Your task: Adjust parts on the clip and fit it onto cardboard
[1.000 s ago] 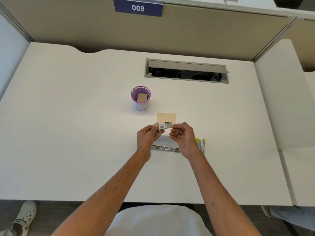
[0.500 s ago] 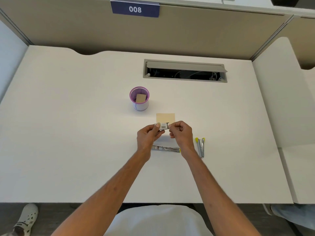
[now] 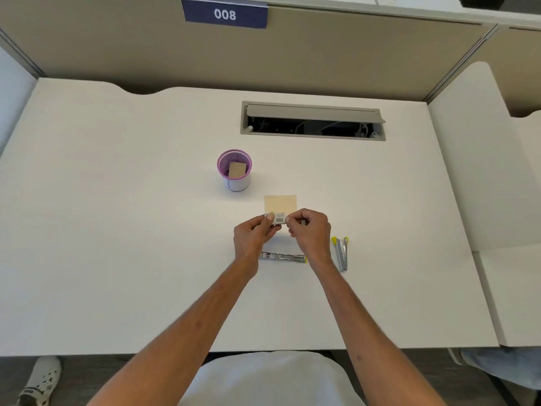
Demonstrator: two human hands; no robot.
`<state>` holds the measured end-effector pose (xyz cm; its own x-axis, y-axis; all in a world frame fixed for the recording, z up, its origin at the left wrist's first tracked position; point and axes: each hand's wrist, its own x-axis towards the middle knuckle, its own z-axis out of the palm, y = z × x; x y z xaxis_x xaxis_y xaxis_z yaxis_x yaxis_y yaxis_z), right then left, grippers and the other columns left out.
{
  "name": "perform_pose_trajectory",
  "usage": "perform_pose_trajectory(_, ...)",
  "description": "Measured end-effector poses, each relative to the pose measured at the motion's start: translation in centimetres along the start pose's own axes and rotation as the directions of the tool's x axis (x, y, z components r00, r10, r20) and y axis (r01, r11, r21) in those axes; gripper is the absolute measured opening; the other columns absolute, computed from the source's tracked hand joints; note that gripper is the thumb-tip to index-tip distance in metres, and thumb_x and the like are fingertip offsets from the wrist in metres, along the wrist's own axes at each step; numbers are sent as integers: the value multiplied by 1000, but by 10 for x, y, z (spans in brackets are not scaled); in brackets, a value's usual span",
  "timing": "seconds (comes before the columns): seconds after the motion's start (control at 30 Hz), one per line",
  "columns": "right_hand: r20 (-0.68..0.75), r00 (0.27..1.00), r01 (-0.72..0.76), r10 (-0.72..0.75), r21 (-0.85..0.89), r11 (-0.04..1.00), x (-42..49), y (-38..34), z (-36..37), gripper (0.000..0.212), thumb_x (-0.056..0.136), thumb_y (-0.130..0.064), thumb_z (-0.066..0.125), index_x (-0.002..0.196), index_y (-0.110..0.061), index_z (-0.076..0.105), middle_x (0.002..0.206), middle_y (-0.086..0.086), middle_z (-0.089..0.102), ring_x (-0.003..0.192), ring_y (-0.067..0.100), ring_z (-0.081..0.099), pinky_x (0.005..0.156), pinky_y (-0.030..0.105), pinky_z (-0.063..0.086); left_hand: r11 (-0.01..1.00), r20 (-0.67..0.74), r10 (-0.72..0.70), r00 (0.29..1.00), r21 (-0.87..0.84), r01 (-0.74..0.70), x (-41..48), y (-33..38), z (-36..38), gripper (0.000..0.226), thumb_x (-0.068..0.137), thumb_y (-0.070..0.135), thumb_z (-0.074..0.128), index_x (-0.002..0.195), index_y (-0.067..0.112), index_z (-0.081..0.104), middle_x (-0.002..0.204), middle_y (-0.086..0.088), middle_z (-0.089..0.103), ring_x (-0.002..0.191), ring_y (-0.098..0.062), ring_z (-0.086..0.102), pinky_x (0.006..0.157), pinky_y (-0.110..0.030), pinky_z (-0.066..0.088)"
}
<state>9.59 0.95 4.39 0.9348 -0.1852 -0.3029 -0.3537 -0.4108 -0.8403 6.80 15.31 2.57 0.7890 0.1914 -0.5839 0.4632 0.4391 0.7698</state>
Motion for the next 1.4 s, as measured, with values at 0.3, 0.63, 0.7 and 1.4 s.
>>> perform_pose_trajectory(0.3,91,996,-5,5,7,1000,4,2,-6,18,93,-5,69,94,-14,85,84,0,81,78,24,79,85,49,67,1000,-23,-16,1000,5,16,8,-1,2,28,102,23,79,121,2,82,109,-7,86,105,-22,83,86,-18,63)
perform_pose_trajectory(0.63,194,953,-287,235,320,903,14,15,-19,21,96,-12,81,104,7,77,87,15,76,79,23,70,84,38,65,969,55,85,995,227,-95,11,-1,14,31,102,35,78,119,9,83,108,-4,86,102,-20,83,97,-34,66)
perform_pose_trajectory(0.7,170,950,-304,261,331,893,21,18,-26,22,96,-10,80,104,10,76,87,16,74,79,24,68,84,38,64,877,12,171,985,455,-158,14,-1,15,31,105,38,73,125,15,81,117,1,83,108,-17,79,102,-42,63)
perform_pose_trajectory(1.4,-156,901,-363,406,245,899,180,36,-129,18,95,-4,78,104,11,77,87,18,73,75,28,67,94,46,66,47,628,98,772,772,-634,63,-37,118,51,108,22,60,159,21,53,171,2,45,167,-18,22,127,-41,34)
